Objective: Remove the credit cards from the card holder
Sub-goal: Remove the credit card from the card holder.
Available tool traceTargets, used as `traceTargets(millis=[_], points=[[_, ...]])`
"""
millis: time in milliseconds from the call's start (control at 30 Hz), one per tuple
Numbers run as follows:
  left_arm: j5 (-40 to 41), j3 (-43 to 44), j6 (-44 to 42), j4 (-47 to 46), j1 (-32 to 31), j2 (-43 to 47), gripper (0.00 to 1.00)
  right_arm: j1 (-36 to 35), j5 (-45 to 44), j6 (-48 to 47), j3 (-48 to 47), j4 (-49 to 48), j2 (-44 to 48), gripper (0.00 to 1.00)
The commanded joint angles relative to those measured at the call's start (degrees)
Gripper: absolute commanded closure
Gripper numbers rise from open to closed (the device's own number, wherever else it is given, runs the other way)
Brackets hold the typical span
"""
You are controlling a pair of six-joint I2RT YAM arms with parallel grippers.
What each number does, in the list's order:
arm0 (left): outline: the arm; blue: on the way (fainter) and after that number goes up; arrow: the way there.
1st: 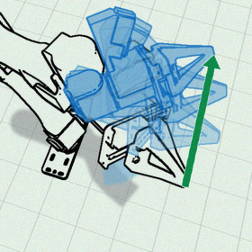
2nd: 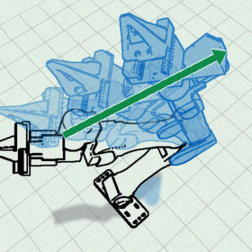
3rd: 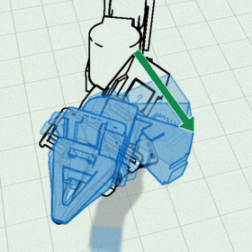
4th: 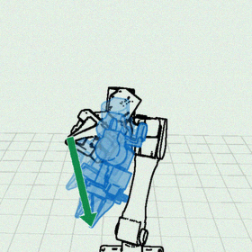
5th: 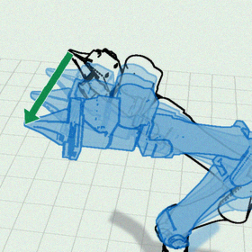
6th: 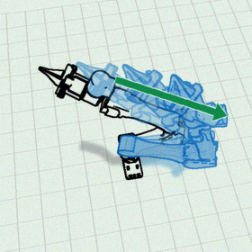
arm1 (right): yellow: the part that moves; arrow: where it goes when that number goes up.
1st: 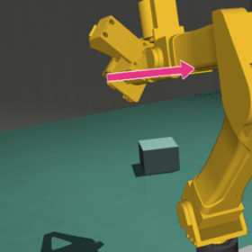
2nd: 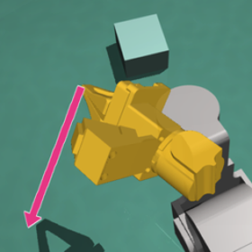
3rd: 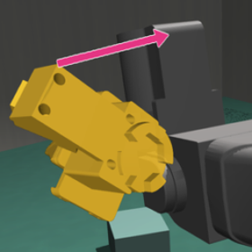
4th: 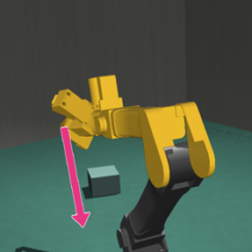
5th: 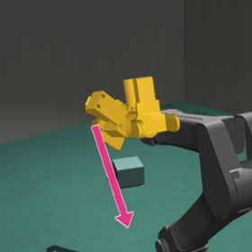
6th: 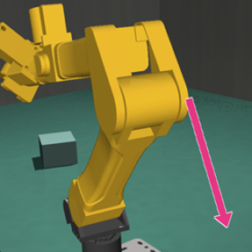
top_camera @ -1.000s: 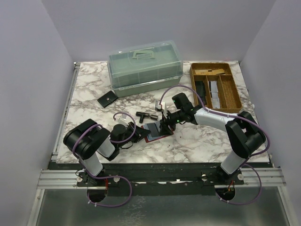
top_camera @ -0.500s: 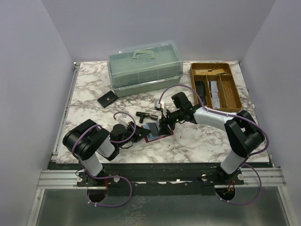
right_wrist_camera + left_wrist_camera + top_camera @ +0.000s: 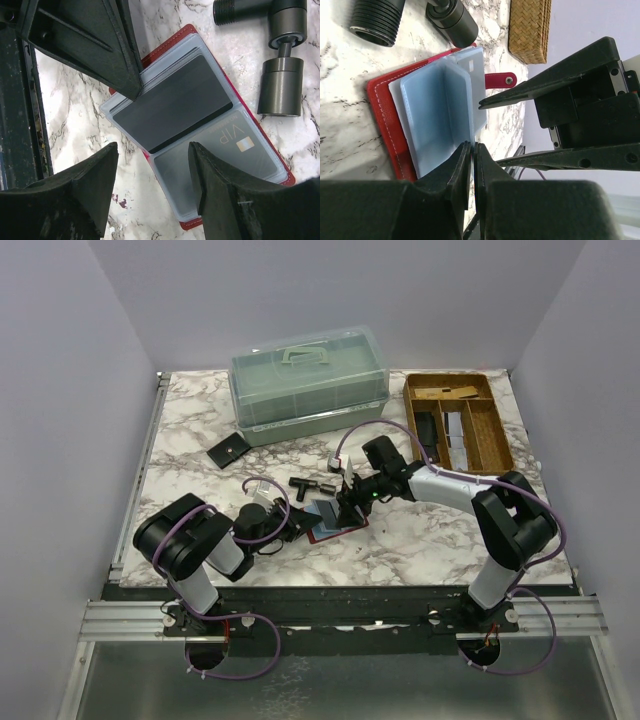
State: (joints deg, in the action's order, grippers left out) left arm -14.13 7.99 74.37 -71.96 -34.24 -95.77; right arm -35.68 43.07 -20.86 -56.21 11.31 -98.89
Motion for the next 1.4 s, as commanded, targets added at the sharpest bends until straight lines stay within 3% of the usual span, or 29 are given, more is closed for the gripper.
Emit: traceTargets(millis=[0,300,800,1367], points=[[-1.8,-0.4,-0.1,-3.3,0.1,1.2,0.87,-0.4,-1.3,0.4,-1.7,1.2,-1.1,0.35],[-2.9,0.5,0.3,-4.7,0.1,-0.2,0.91,-1.5,-4.3,0.1,-1.2,0.3,-0.2,0.28],[-3.7,2.3,1.8,-7.7,-0.3,-4.3,0.94,-6.7,-15.4,-2.5,-0.9,-1.1,-0.3,0.27],[-3.0,1.4,1.8,-8.3,-0.5,-5.1,0.9,-7.9,-22.4,-1.4,-0.3,-3.1,2.7,0.36]])
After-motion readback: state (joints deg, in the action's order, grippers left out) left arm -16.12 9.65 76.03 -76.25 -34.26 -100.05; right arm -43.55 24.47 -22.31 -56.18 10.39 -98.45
